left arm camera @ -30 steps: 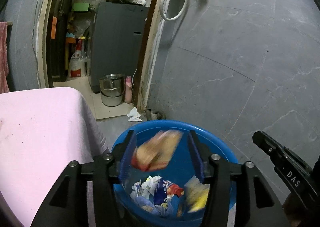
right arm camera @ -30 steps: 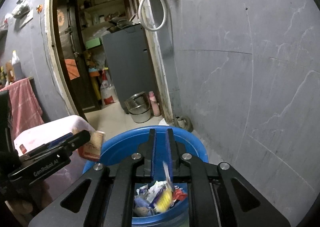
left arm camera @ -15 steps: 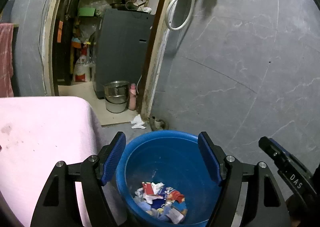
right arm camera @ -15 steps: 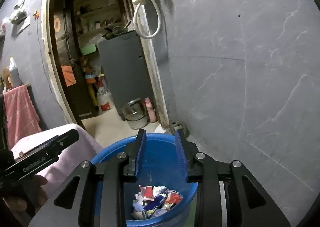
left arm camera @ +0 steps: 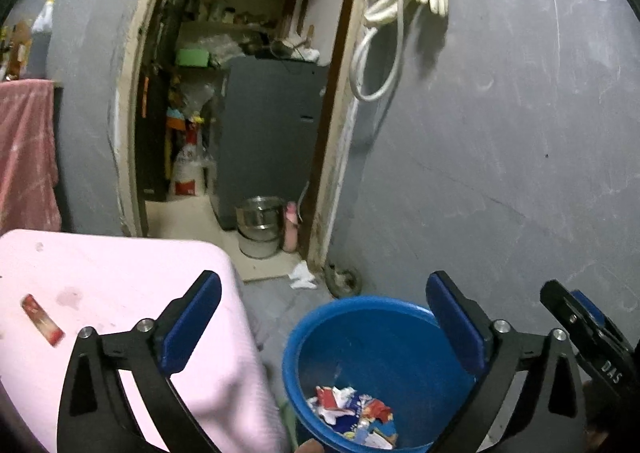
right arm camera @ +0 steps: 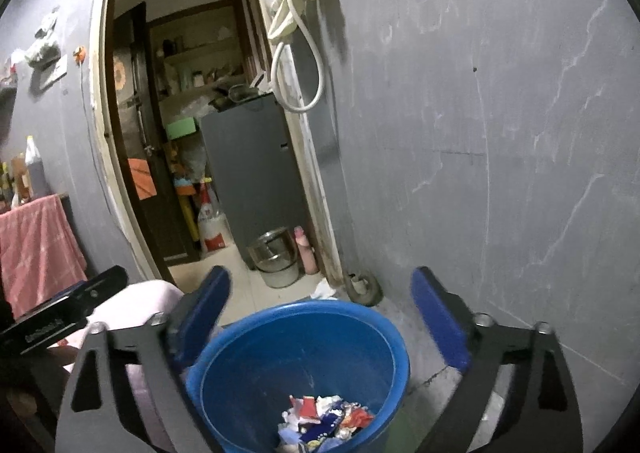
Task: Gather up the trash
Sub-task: 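Move both open tools back over the table toward the red lighter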
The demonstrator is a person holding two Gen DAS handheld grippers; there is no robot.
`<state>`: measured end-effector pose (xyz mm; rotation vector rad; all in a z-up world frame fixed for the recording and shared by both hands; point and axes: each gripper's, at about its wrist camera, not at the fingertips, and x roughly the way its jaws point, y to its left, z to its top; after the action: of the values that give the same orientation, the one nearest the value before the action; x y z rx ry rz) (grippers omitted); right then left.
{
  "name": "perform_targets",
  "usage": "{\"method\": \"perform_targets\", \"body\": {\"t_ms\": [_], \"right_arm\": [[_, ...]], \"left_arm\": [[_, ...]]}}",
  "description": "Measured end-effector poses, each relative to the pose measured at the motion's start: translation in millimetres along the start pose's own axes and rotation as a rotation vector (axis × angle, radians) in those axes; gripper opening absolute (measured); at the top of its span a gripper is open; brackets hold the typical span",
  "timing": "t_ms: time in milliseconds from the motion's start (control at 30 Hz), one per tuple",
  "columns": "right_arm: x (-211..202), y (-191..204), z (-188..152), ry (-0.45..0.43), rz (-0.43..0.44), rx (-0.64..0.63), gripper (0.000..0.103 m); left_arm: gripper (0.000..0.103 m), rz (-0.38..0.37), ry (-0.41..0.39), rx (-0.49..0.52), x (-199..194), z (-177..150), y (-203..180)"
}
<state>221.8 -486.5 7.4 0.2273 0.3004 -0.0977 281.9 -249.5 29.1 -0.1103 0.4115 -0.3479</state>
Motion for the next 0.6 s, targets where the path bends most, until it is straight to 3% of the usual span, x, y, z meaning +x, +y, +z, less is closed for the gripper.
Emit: {"method": "perform_targets", "body": {"t_ms": [600], "right_arm": [[-14, 48, 5, -0.041, 0.128, -0.039, 0.103]], "left_arm": [[0.101, 0.123, -0.078, -0.03, -64, 7, 48]]}}
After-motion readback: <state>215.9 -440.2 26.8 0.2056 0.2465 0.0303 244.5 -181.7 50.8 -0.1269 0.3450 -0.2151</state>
